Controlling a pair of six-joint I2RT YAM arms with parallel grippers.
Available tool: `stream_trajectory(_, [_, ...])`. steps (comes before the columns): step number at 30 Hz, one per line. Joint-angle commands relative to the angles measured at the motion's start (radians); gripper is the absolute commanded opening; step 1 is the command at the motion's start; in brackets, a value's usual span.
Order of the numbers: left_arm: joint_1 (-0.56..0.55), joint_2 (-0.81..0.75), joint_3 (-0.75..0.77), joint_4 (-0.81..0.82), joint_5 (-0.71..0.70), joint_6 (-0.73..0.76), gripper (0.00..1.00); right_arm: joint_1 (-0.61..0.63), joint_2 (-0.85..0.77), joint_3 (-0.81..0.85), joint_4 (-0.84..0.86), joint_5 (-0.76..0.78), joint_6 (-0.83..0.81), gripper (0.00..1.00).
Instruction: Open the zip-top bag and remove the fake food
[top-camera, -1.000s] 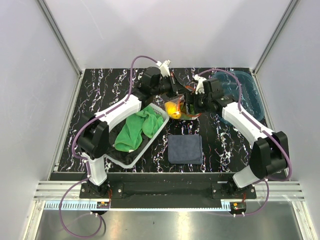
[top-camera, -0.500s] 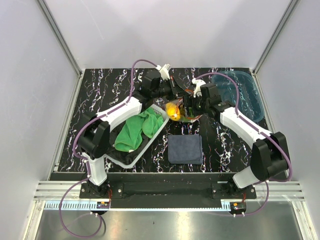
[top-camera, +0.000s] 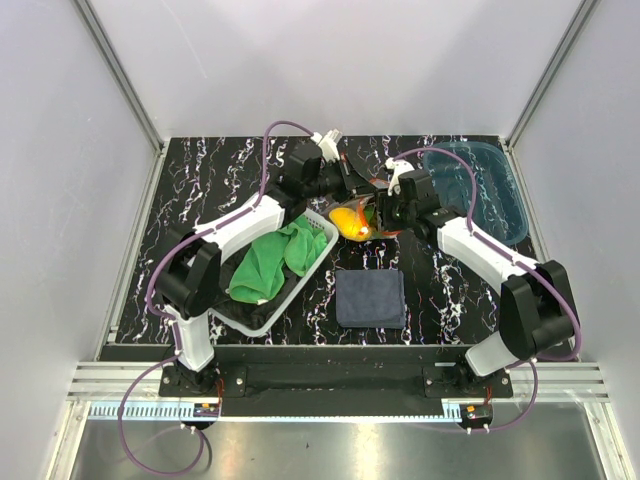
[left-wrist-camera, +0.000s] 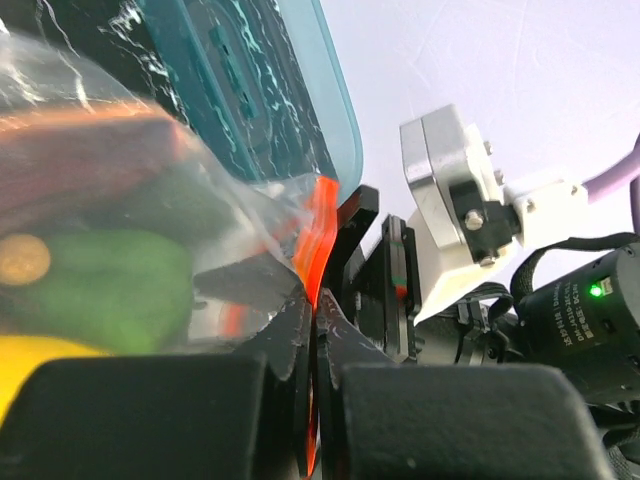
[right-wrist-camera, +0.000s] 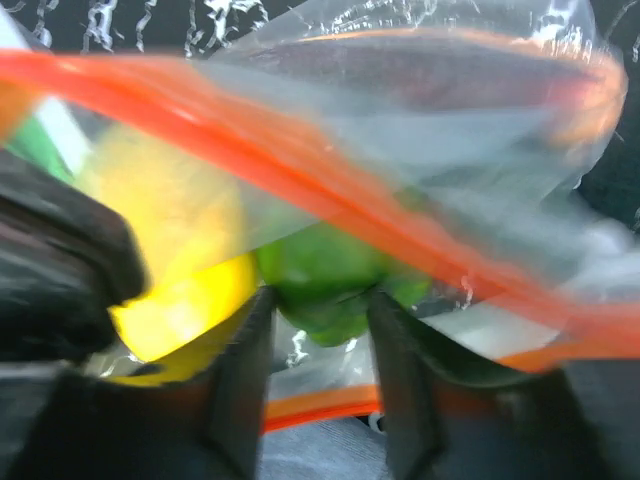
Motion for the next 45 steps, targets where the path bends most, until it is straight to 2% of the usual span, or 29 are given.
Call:
stream_trajectory(1, [-0.033,-0.06,0.01,0.131,0.075,-0.024,0.0,0.013,0.014,0.003,0.071,-0.016,-0.006,0.43])
stream_trajectory(2, [-0.033,-0.06,0.01,0.128,0.075,-0.019,0.0,0.013,0.008,0.006,0.056,-0.017,-0.002,0.32])
stream_trajectory(5, [-0.032,-0.052,0.024,0.105,0.076,0.001,0.0,0.013,-0.015,0.028,0.013,0.001,0.013,0.18])
stream_trajectory(8, [-0.03,-0.047,0.025,0.104,0.087,0.004,0.0,0.013,-0.053,0.018,0.0,0.026,0.021,0.18])
stream_trajectory(9, [-0.03,-0.044,0.027,0.099,0.091,0.01,0.0,0.012,-0.058,0.014,-0.003,0.026,0.027,0.23])
stream_trajectory(14, [-0.029,-0.018,0.059,0.082,0.107,0.024,0.0,0.012,-0.068,0.029,-0.049,-0.034,0.129,0.34])
stream_trajectory(20, [-0.029,0.028,0.094,0.039,0.142,0.057,0.0,-0.007,-0.055,0.051,-0.112,-0.226,0.234,0.46])
stream_trajectory(23, [-0.029,0.034,0.08,0.053,0.159,0.045,0.0,-0.028,-0.076,0.045,-0.145,-0.172,0.238,0.52])
stream_trajectory(29, [-0.029,0.031,0.071,0.046,0.162,0.053,0.0,-0.073,-0.07,0.066,-0.182,-0.071,0.13,0.68])
stream_trajectory(32, [-0.029,0.043,0.068,0.042,0.17,0.048,0.0,-0.077,-0.03,0.072,-0.175,-0.051,0.096,0.75])
stream_trajectory(37, [-0.03,0.072,0.068,0.091,0.174,-0.004,0.0,-0.077,0.016,0.045,-0.039,-0.172,0.09,0.8])
stream_trajectory(45, [-0.047,0.114,0.094,0.216,0.182,-0.128,0.0,-0.074,0.053,0.02,0.048,-0.209,0.117,0.95])
